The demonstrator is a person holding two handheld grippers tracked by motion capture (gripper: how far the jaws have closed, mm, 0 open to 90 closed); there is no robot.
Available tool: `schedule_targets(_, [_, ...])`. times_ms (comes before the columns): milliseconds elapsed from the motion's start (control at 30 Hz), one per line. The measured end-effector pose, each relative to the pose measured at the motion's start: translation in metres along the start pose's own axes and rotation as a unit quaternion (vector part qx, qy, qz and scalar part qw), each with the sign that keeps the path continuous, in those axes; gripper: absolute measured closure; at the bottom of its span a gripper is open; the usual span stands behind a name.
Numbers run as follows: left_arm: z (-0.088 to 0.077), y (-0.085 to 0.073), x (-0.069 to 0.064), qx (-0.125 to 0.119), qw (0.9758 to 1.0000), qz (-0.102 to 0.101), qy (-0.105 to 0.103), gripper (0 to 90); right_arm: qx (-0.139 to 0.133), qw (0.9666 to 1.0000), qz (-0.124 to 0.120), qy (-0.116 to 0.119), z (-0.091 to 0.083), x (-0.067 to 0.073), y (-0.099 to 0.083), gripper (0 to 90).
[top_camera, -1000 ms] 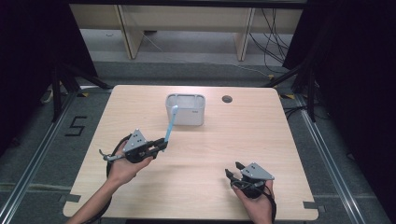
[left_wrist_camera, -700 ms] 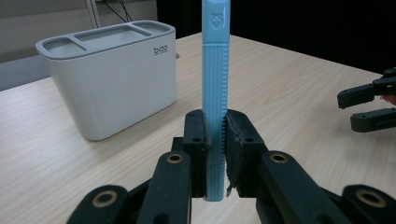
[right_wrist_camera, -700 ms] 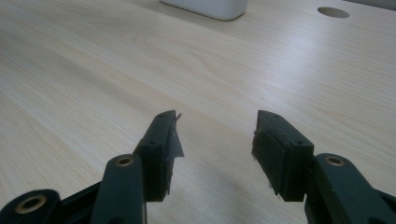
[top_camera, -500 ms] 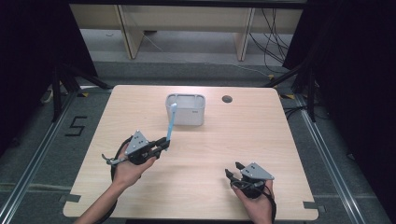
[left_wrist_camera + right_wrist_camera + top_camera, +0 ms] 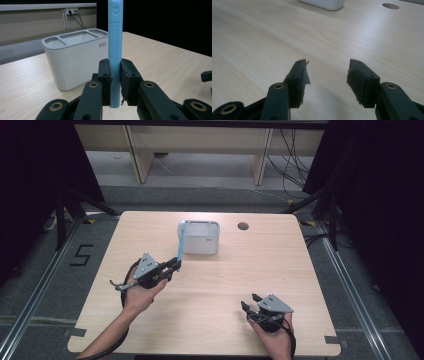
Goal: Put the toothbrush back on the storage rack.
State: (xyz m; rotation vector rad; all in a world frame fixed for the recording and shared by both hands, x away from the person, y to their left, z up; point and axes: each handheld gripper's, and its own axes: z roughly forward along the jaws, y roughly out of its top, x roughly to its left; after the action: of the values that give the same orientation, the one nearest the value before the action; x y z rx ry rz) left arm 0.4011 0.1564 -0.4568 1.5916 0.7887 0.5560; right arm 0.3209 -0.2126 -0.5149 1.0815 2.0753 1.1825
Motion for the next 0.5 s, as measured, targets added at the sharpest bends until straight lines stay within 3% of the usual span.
schedule_targets(500, [0.012, 0.014, 0.011, -0.036, 0.9992, -0.007, 0.015, 78.6, -0.002, 1.0000, 0.000, 0.000, 0.000, 0.000, 0.000, 49.5])
